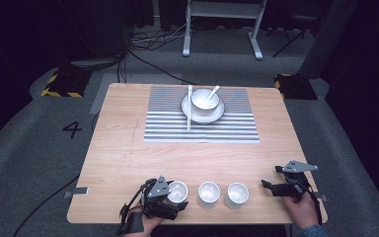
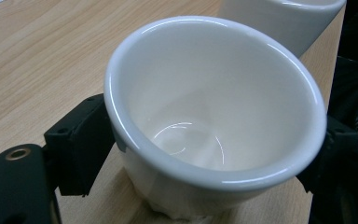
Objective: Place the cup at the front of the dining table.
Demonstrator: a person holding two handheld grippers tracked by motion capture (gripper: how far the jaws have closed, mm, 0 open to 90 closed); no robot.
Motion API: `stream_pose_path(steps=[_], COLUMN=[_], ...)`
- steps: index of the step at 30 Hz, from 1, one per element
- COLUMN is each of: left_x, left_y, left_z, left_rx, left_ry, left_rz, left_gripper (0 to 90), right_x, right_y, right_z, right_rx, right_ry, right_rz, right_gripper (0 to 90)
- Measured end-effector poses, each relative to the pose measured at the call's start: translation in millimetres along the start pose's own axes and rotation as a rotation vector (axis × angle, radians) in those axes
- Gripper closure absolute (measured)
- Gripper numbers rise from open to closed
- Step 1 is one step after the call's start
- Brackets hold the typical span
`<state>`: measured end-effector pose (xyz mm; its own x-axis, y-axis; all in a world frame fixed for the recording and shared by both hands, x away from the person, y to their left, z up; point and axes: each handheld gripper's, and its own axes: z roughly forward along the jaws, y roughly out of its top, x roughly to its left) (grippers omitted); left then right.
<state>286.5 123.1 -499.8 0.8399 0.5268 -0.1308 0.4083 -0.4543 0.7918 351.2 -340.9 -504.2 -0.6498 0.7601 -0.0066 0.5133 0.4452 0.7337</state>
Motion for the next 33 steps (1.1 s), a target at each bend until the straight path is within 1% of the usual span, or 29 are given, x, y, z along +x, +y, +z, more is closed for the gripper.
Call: stream_pose_path(steps=[2,5,6,7,12,16,18,20,22,24,25,30,32,33], left_x=[0.1,-0.5,-1.5,-2.0,-3.5,-3.4,-3.1,-3.8,-5.5,-6.6,-7.2,-5.2,-4.1,-4.1], left_y=[0.1,0.5,1.0,1.2,0.9,1.0,1.8,3.4,5.0,5.5,6.9,11.9,14.5,14.5], left_z=[0.7,1.8,3.3,3.6,3.4,3.0,2.8,2.4,1.7,1.1,-1.1,-7.1,-9.4,-9.4], left_rx=[0.027,0.044,0.067,0.074,0.069,0.064,0.069,0.081,0.091,0.090,0.082,0.070,0.075,0.075], left_ry=[0.002,0.001,0.003,0.006,0.020,0.021,0.020,0.027,0.032,0.032,0.026,0.009,-0.002,-0.002], left_rz=[0.002,0.004,0.011,0.017,0.029,0.025,0.024,0.027,0.038,0.041,0.050,0.035,0.021,0.021], left_gripper=[19.0,21.7,22.8,24.6,25.7,26.4,26.5,26.6,26.7,26.8,26.8,26.8,26.8,26.8], right_x=[0.0,0.0,0.0,0.0,0.0,0.0,0.0,0.0,0.0,0.0,0.1,0.4,0.4,0.4], right_y=[0.0,0.0,0.0,0.0,0.0,0.0,0.0,0.0,0.0,0.0,0.0,-0.1,-0.1,-0.1], right_z=[0.0,0.0,0.0,0.0,0.0,0.0,0.0,0.0,0.0,0.0,0.0,-0.2,-0.2,-0.1], right_rx=[0.000,0.000,0.000,0.000,0.000,0.000,0.000,0.000,0.000,0.000,0.000,0.000,0.000,-0.001], right_ry=[0.000,0.000,0.000,0.000,0.000,0.000,0.000,0.000,0.000,0.000,0.000,-0.002,-0.002,-0.002], right_rz=[0.000,0.000,0.000,0.000,0.000,0.000,0.000,0.000,0.000,0.000,0.000,0.002,0.002,0.002], right_gripper=[14.5,14.5,14.5,14.5,14.5,14.5,14.5,14.5,14.5,14.5,14.5,14.6,14.6,14.6])
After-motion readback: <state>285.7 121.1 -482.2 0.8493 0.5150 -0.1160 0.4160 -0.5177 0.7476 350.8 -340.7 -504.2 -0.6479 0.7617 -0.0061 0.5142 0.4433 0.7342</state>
